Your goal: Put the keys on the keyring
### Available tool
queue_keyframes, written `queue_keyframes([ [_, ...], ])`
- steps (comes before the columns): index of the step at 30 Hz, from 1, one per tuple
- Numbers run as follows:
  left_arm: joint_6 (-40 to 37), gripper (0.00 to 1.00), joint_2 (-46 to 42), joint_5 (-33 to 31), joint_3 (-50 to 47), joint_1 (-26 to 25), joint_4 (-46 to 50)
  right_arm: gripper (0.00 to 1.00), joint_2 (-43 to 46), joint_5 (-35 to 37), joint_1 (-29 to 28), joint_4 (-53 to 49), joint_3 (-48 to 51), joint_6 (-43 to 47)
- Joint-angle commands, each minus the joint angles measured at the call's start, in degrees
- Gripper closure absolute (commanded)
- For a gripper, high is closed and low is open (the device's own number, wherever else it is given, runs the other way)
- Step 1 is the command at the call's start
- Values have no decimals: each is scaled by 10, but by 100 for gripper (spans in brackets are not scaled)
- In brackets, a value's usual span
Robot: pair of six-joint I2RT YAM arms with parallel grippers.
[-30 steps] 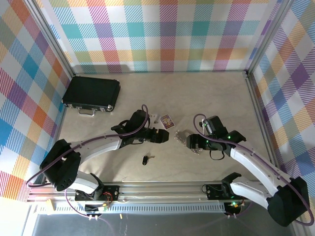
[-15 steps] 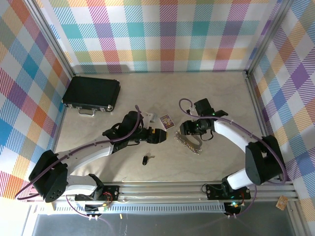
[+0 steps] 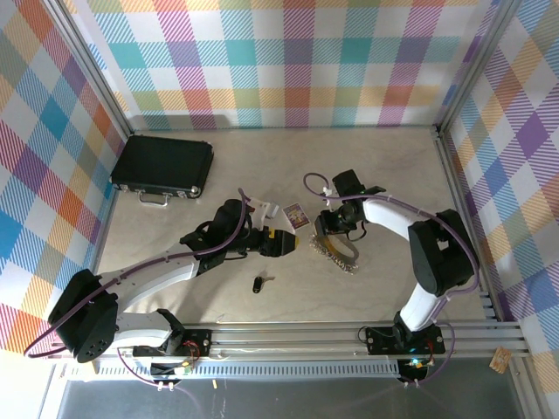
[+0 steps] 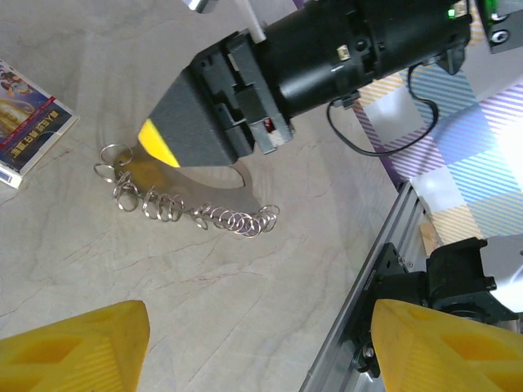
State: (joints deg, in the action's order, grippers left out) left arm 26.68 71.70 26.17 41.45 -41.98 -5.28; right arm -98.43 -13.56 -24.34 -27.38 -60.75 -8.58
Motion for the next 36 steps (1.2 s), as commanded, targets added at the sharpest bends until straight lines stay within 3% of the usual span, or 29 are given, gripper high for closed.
queue_keyframes([
  [1, 8, 27, -16, 17, -6, -2, -23, 65, -16, -5, 0, 12, -24, 18],
  [12, 14, 26, -11, 20, -2, -2, -28, 69, -36, -28, -3, 15, -25, 31],
  [20, 17, 25, -11, 21, -6, -1, -32, 65, -48, -37, -6, 17, -26, 34],
  [36, 22, 25, -15, 21, -12, -2, -45, 75, -65, -37, -8, 15, -32, 38],
])
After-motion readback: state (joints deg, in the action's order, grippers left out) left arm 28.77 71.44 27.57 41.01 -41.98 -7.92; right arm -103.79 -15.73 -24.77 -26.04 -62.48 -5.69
